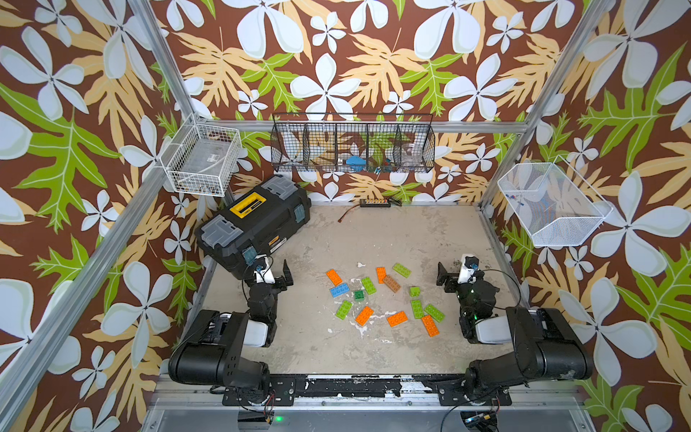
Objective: Assemble a small pinwheel with lego
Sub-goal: Adjust the lego brick at the center of the board.
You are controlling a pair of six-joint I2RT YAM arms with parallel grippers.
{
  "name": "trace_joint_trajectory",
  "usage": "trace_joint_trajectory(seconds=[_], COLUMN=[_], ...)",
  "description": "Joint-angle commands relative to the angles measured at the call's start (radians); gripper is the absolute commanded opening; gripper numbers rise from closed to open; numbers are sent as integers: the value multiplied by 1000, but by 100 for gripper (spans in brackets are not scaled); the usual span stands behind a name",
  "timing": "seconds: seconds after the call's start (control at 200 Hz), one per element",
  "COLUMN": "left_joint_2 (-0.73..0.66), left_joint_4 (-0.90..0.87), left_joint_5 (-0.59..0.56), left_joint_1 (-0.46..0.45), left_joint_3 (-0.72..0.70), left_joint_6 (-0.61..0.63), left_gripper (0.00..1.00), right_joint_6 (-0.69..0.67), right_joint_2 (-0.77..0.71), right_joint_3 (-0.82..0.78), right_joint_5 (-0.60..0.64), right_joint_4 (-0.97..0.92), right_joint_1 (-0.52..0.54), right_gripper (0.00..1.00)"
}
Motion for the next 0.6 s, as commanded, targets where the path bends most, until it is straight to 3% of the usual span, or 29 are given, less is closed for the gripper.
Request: trace_joint_trajectory(seconds=[0.0,0.115,0.19,0.28,0.405,0.495,0.596], left_joint_2=[-82,-267,-344,-387,-384,-389,-411], left_joint_4=[15,-258,-326,-475,-859,-955,-1014], left_joint_5=[-115,-269,-370,-454,-431,-377,-269], left_joint_1=[-48,-186,-288,-375,-414,-445,-474], left_joint_3=[-19,43,74,158,345,391,416], left_joint_6=[26,59,85,-13,-298,-398,-483], left_gripper=[100,100,100,100,100,100,100], right_joint_6=[-6,33,84,215,346,482,542], right_joint_2=[-41,-210,-288,-329,-352,-362,-357], right_joint_3=[-7,49,83,117,189,248,311], right_joint_5=[-38,40,138,223,265,274,162], right_joint_4=[28,-257,-361,-428,-573,-729,-840], right_joint_1=[2,5,19,46,122,159,178], right_gripper=[100,100,100,100,100,100,100])
